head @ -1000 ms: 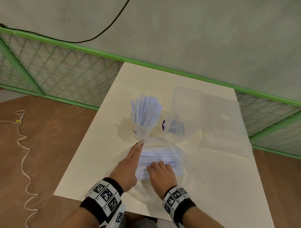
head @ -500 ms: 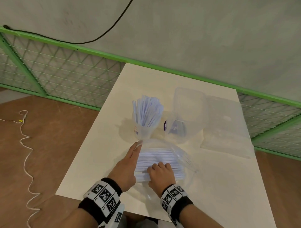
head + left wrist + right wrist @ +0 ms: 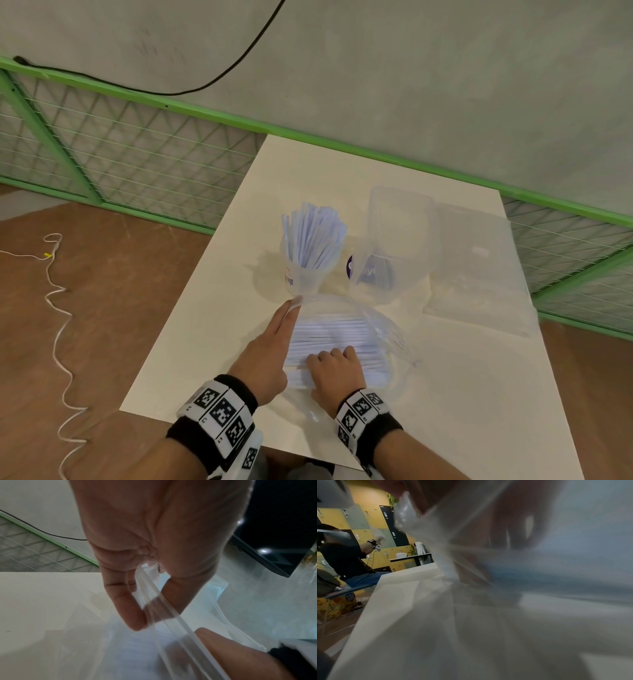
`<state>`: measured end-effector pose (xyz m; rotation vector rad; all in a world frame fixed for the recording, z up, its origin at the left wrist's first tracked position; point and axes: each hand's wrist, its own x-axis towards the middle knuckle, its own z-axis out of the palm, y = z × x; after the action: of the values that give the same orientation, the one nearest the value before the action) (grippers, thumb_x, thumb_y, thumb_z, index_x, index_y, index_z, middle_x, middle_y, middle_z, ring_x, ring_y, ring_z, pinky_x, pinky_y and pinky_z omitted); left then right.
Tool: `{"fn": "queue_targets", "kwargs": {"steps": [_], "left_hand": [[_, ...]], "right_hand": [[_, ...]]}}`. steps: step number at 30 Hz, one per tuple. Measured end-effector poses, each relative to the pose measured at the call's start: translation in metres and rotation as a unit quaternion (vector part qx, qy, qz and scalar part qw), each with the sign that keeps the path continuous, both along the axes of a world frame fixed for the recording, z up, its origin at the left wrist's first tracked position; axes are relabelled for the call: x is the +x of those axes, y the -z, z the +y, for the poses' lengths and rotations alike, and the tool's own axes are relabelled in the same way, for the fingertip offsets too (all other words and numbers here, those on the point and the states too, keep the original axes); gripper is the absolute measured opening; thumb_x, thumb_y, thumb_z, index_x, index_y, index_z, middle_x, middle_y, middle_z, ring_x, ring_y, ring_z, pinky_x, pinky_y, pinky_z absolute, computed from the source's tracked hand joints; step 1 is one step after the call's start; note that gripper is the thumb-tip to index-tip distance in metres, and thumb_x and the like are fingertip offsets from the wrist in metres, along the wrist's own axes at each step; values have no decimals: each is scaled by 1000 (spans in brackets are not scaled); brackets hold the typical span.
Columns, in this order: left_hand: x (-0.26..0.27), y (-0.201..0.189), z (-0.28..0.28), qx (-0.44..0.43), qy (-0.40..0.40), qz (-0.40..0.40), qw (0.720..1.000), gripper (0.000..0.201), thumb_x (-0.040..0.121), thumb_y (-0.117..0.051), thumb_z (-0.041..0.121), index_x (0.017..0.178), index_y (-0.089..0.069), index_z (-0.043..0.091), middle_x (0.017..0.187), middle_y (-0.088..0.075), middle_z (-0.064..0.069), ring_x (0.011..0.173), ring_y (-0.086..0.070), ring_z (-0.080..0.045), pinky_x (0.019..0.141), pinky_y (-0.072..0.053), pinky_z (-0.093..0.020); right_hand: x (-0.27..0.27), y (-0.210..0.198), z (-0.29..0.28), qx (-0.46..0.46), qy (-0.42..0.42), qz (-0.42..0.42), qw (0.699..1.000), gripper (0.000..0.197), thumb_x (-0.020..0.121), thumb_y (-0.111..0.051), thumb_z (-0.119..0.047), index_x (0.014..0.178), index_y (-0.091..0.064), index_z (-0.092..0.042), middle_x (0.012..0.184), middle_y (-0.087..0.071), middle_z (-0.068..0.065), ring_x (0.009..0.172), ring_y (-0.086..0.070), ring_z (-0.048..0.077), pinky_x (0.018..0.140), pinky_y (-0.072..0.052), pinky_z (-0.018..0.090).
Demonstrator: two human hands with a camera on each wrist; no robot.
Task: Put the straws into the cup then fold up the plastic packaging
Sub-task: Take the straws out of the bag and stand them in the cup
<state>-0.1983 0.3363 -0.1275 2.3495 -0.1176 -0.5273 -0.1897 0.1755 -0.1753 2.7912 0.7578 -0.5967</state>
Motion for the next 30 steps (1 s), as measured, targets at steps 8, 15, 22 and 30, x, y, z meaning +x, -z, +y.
{"fn": "queue_targets", "kwargs": {"steps": [8,15,22,30], "left_hand": [[1,-1,2,7,-5,8,1000,110,71,-50,-13,152,7,36,154,17,32,89,-63,-21,60,-46,-21],[4,1,5,17,-9,2,1000,110,71,-47,-15,153,7,35,153,18,34,84,-65,-24,63,-51,-27],[5,-1,4,15,-6,4,1000,110,72,-49,-14,152,7,35,154,18,32,89,-64,-22,67,-53,-29],[5,-1,4,20,-4,8,1000,110,71,-48,-15,153,7,33,154,17,30,88,-63,-22,68,-53,-29]], "right_hand": [[2,-8,-15,96,30,-16,995,32,86,-46,-38,112,-46,-18,96,-67,0,87,-62,28,90,-38,43],[4,-49,-36,415,202,-43,886,37,88,-54,-50,68,-55,-19,57,-56,-6,54,-54,12,55,-40,23],[-8,-53,-38,543,325,59,772,23,84,-71,-18,67,-61,-6,69,-63,6,66,-61,18,66,-50,32],[15,-75,-45,503,290,75,811,33,77,-70,-13,50,-54,-21,51,-57,-9,49,-53,5,54,-43,20]]}}
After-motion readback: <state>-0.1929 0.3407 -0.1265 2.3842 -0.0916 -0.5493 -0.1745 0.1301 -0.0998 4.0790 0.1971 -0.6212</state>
